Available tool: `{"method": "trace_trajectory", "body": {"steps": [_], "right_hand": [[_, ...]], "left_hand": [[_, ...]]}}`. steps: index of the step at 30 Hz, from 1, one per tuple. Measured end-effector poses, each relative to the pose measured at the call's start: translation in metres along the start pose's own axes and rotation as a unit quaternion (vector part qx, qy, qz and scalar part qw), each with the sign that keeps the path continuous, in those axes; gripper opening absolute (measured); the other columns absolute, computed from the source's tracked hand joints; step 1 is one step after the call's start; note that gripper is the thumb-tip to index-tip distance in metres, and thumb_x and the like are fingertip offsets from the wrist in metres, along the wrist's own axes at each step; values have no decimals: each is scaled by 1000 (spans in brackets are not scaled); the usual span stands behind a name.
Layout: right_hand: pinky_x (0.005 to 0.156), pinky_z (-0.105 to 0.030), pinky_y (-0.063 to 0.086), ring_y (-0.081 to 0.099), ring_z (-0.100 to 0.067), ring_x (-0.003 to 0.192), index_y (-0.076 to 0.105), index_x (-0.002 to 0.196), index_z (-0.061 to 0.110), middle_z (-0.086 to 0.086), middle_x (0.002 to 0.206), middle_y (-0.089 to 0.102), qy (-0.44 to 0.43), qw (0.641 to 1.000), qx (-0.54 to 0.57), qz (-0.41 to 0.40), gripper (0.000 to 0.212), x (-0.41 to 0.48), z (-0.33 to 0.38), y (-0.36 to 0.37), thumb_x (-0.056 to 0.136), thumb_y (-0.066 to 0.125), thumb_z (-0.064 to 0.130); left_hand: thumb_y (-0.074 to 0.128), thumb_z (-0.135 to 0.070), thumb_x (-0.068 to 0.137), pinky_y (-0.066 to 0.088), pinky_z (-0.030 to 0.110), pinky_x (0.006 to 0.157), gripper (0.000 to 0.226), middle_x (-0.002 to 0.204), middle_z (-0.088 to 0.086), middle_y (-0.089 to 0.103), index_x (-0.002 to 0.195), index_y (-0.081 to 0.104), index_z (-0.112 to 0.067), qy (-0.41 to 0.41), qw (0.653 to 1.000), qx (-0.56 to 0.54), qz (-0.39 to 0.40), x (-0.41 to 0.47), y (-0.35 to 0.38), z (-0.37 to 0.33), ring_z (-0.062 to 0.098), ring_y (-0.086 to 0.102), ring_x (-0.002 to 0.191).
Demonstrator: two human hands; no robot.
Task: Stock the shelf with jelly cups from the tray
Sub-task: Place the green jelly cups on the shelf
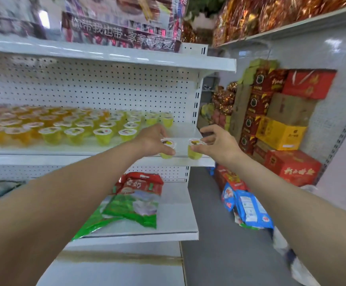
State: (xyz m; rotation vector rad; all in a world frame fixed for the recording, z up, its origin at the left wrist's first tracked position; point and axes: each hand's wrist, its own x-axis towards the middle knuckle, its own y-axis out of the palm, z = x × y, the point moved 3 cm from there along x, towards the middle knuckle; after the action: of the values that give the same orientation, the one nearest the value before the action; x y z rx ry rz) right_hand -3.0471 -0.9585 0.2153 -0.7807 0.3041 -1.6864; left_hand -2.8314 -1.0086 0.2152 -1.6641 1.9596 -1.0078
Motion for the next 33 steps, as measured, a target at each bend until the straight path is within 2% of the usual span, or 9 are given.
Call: {"method": "trace_trajectory", "body": {"steps": [3, 6, 9, 13, 20, 24, 27, 30, 33], "right_hand": [[63, -15, 42, 61, -6, 91, 56, 119, 33, 8, 100, 64, 11, 1000, -11, 7, 62, 27, 5, 11, 67, 87, 44], [64, -15, 40, 61, -9, 93, 55, 120, 31, 5, 99, 65, 18, 1000, -16, 16, 62, 55, 3, 29, 67, 87, 42], [64, -16, 42, 61, -14, 94, 54, 123, 27, -2, 104, 66, 31, 999, -14, 38, 64, 80, -4, 49, 70, 87, 38], [72, -23, 46, 61, -16, 96, 54, 125, 23, -3, 107, 66, 46, 998, -10, 38, 62, 116, -13, 75, 73, 85, 35], [66, -19, 47, 61, -15, 94, 54, 124, 22, -1, 109, 65, 59, 997, -38, 37, 56, 181, -18, 101, 77, 82, 30], [86, -25, 52, 63, -19, 101, 55, 122, 20, -3, 115, 65, 87, 995, -21, 32, 53, 209, -25, 115, 76, 82, 23], [72, -15, 45, 59, -15, 95, 54, 125, 18, -4, 119, 63, 93, 995, -24, 36, 53, 219, -26, 119, 79, 80, 20], [55, -2, 39, 54, -12, 94, 54, 127, 16, -3, 120, 61, 95, 994, -36, 36, 51, 224, -27, 119, 82, 78, 20], [76, -14, 41, 54, -12, 97, 52, 131, 18, -2, 126, 59, 89, 993, -68, 45, 55, 222, -23, 118, 83, 77, 24]], "left_hand": [[90, -33, 64, 41, 28, 77, 62, 116, -1, 60, 113, 55, -19, 2, 997, 67, 28, 29, -16, -1, 19, 54, 105], [87, -36, 68, 40, 28, 79, 66, 123, 3, 57, 120, 53, -17, -6, 989, 134, 63, 59, -23, 5, 21, 52, 105], [83, -37, 74, 37, 24, 79, 67, 131, 4, 54, 128, 51, -13, 0, 981, 175, 80, 83, -25, 13, 24, 52, 115], [82, -40, 74, 40, 26, 82, 66, 130, 3, 56, 126, 51, -14, 3, 977, 190, 93, 124, -28, 31, 23, 54, 116], [82, -40, 75, 44, 29, 94, 70, 132, 4, 56, 131, 52, -12, 2, 971, 223, 82, 184, -35, 51, 24, 54, 119], [81, -40, 76, 42, 28, 88, 70, 130, 4, 58, 132, 53, -10, 9, 971, 229, 70, 202, -39, 60, 24, 54, 119], [82, -41, 74, 42, 28, 84, 68, 126, 5, 59, 128, 55, -11, 9, 971, 229, 67, 211, -39, 65, 25, 55, 114], [82, -42, 74, 46, 32, 92, 70, 127, 5, 58, 129, 54, -11, 5, 972, 227, 66, 213, -40, 67, 25, 55, 115], [81, -45, 74, 46, 38, 98, 73, 131, 5, 56, 132, 51, -12, -7, 970, 233, 69, 210, -39, 66, 26, 53, 118]]}}
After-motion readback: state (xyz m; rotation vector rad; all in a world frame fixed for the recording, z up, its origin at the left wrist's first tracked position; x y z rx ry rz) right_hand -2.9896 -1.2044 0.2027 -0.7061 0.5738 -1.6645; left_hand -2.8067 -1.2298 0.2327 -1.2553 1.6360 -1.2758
